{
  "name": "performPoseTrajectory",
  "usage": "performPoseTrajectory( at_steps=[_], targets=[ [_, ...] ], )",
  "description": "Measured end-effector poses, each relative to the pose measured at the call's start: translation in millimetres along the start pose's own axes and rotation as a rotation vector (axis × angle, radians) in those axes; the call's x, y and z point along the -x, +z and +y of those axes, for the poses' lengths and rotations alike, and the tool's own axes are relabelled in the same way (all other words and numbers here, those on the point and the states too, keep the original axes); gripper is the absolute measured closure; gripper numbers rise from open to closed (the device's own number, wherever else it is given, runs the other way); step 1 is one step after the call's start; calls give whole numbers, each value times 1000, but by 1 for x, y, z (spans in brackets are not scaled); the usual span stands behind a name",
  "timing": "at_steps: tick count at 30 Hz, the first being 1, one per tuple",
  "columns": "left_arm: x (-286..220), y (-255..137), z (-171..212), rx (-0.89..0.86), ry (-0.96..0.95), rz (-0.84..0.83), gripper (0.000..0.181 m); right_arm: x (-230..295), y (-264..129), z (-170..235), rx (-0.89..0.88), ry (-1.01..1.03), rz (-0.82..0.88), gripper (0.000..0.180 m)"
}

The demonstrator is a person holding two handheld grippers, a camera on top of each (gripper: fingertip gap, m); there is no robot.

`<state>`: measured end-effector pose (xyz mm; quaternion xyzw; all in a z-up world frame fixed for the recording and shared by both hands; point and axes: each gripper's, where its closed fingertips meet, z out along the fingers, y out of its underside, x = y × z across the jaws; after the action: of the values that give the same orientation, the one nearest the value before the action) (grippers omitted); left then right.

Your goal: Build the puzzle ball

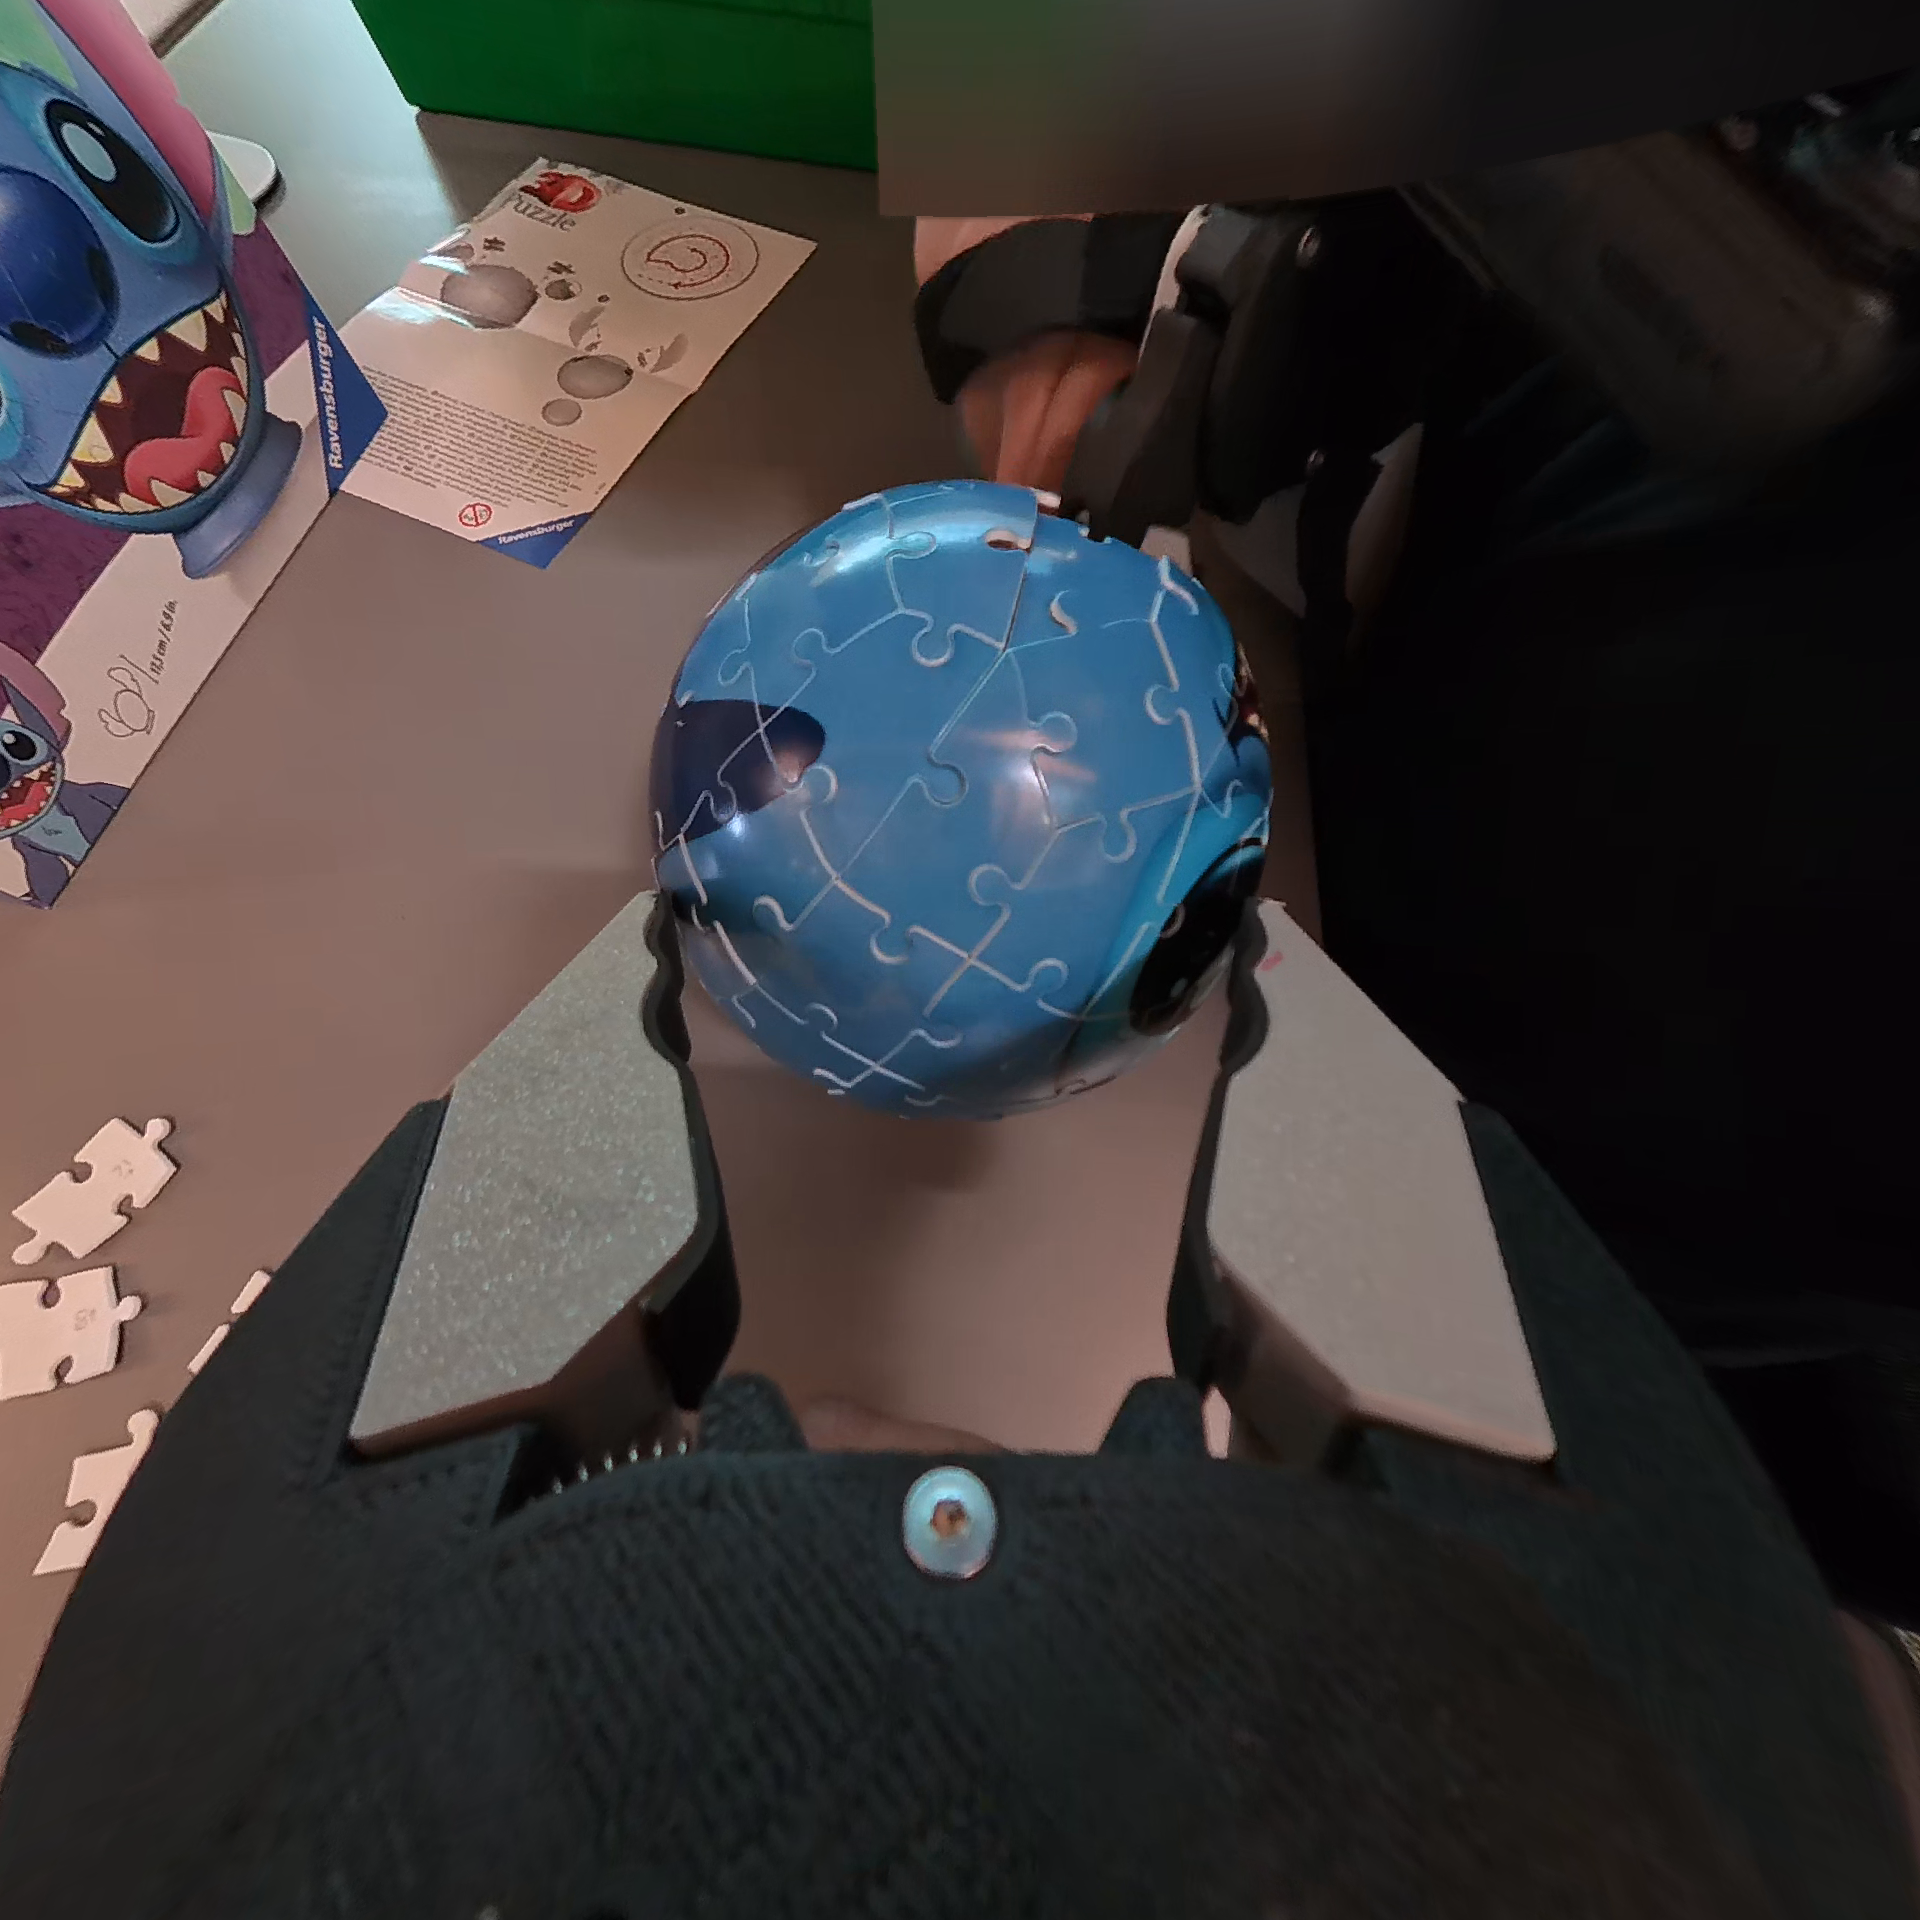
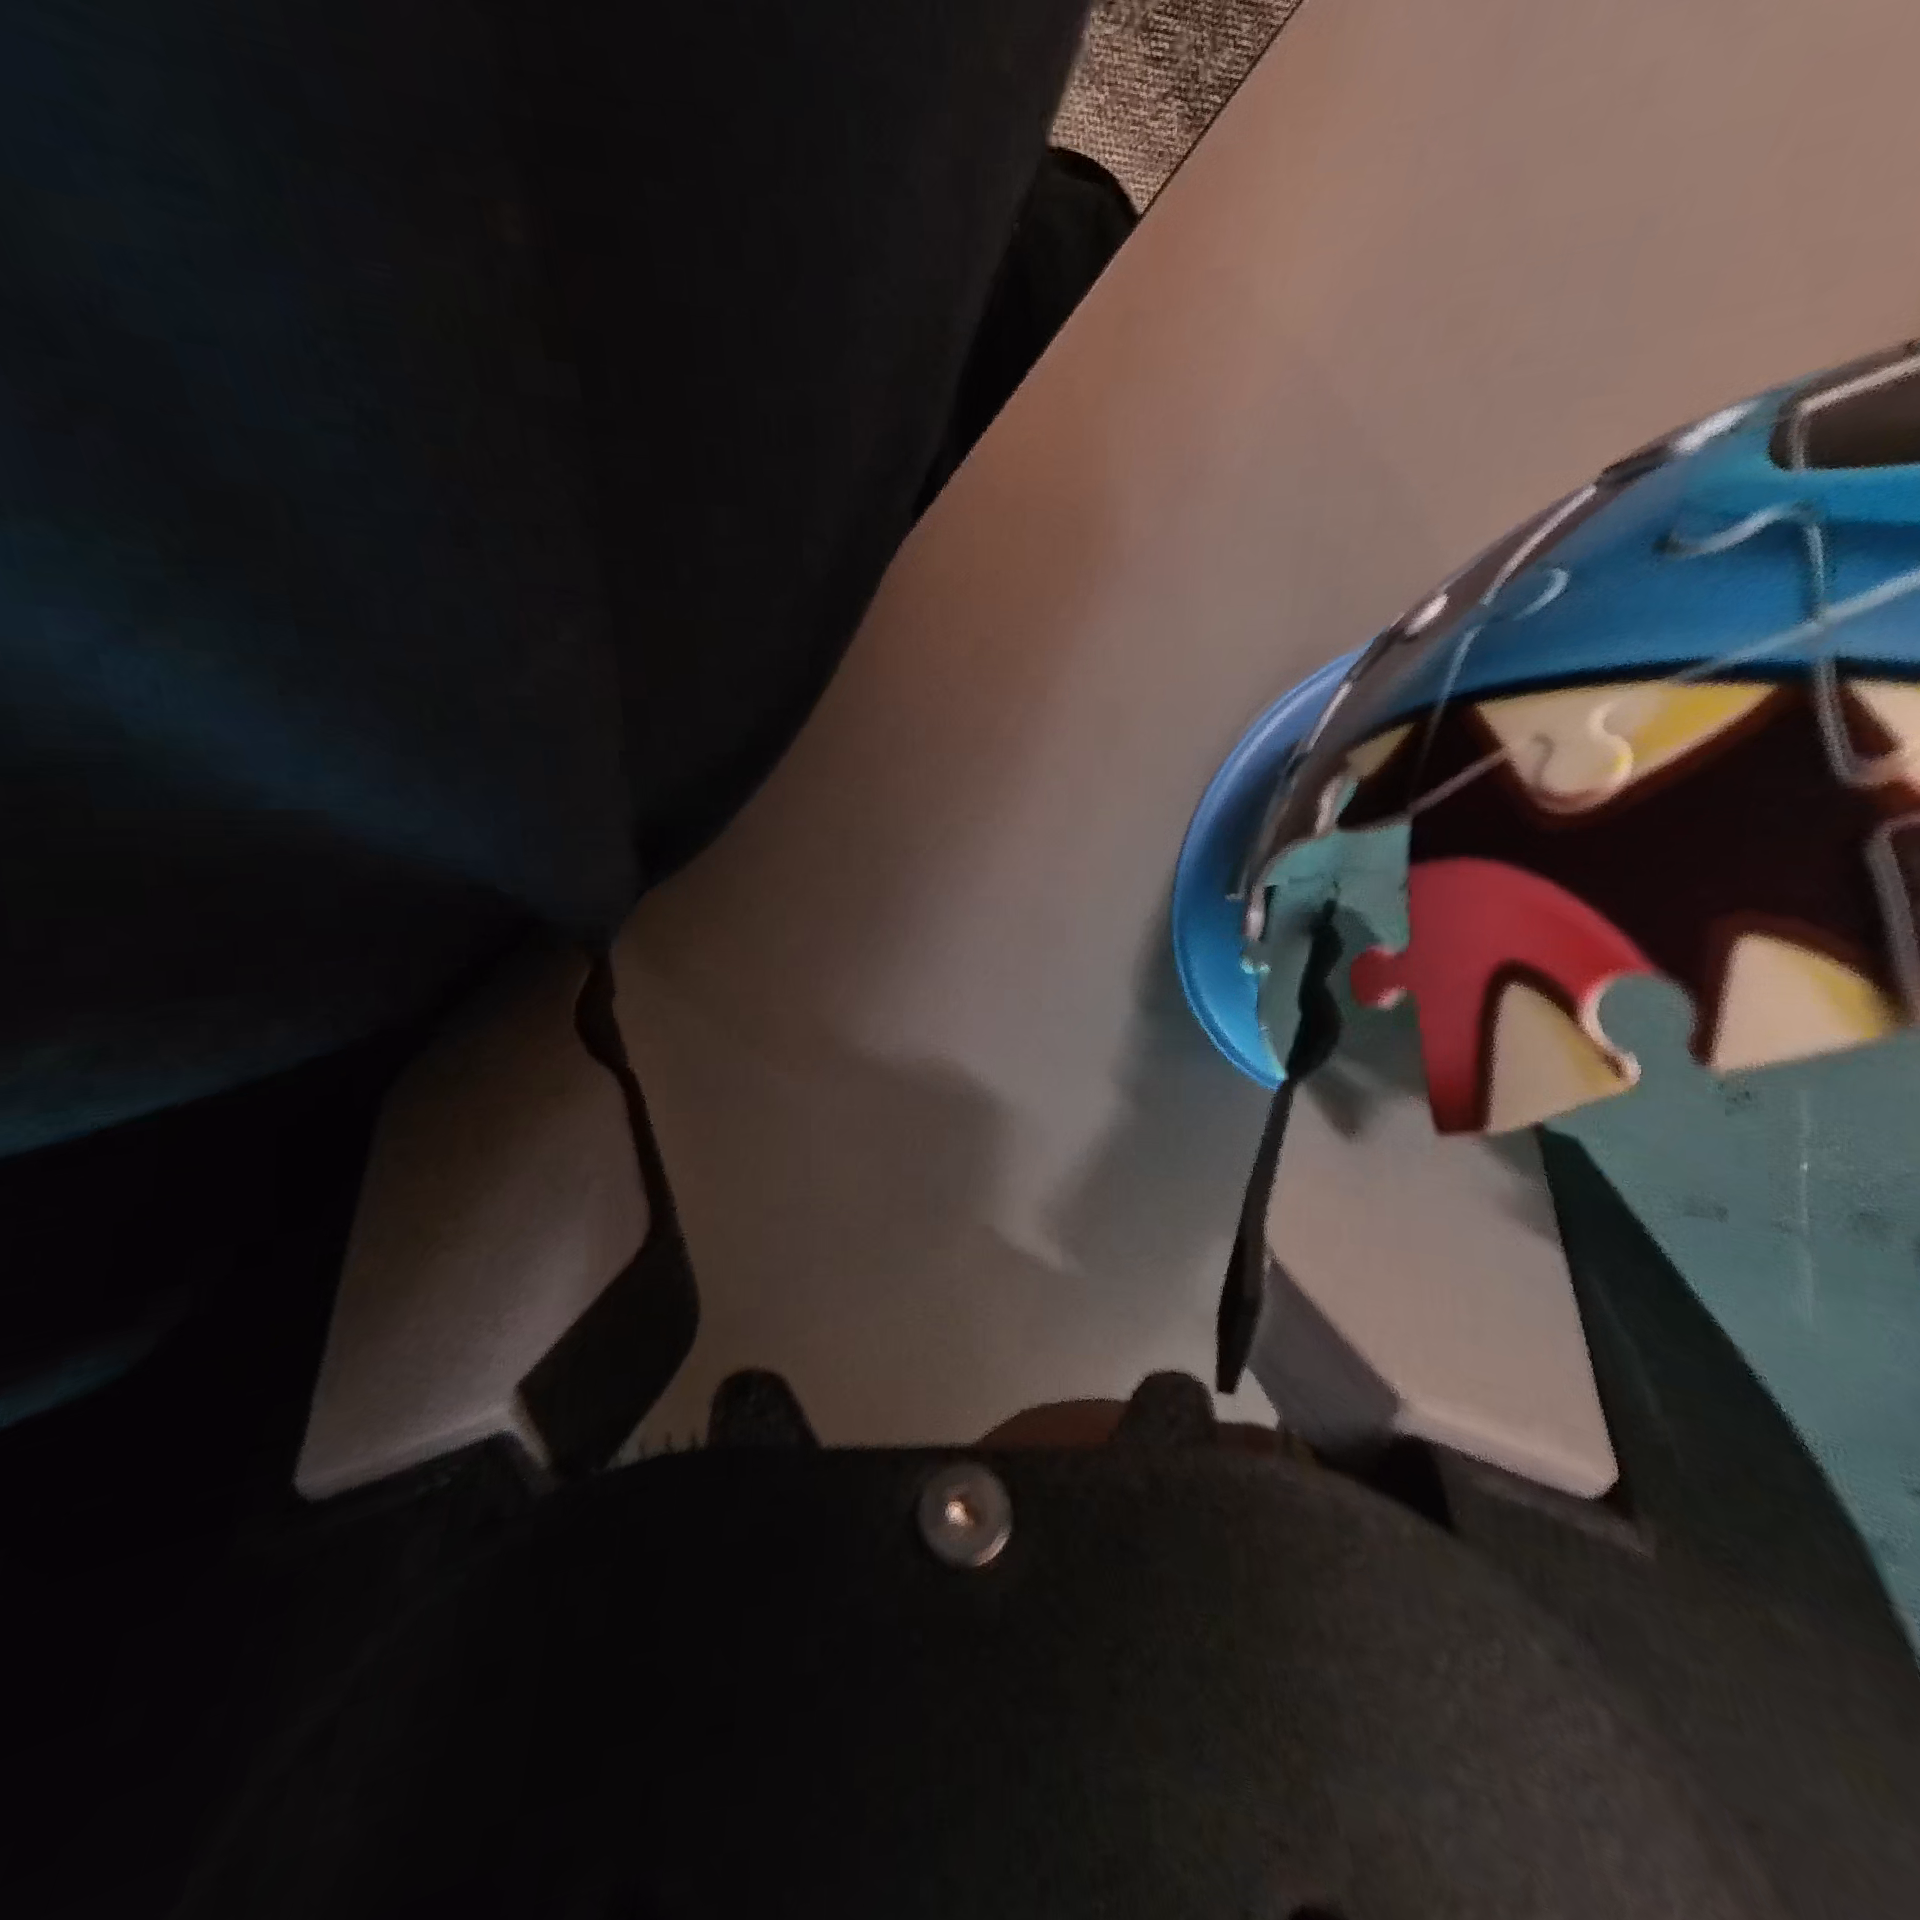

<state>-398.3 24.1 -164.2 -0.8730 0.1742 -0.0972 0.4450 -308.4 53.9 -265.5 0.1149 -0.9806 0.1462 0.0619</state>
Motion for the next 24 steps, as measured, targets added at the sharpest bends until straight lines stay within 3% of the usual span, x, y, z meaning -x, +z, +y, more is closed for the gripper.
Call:
performPoseTrajectory(
  at_steps=[3,5,11,16,21,24],
  targets=[
    [0,0,0,-6,4,0,77,1,-6,-2,-28,3,61,59],
    [0,0,0,-4,12,-3,77,-5,-13,-3,-43,19,141,54],
    [-3,-2,-2,-6,54,-40,78,5,-41,8,-146,159,218,73],
    [-5,-9,-3,-68,67,-78,80,-18,-79,40,-418,479,304,78],
    [-7,-8,11,-80,66,-134,80,-38,-115,45,-870,854,327,86],
    [-11,-6,19,-106,70,-145,79,-44,-100,42,-897,956,345,90]
  ],
)
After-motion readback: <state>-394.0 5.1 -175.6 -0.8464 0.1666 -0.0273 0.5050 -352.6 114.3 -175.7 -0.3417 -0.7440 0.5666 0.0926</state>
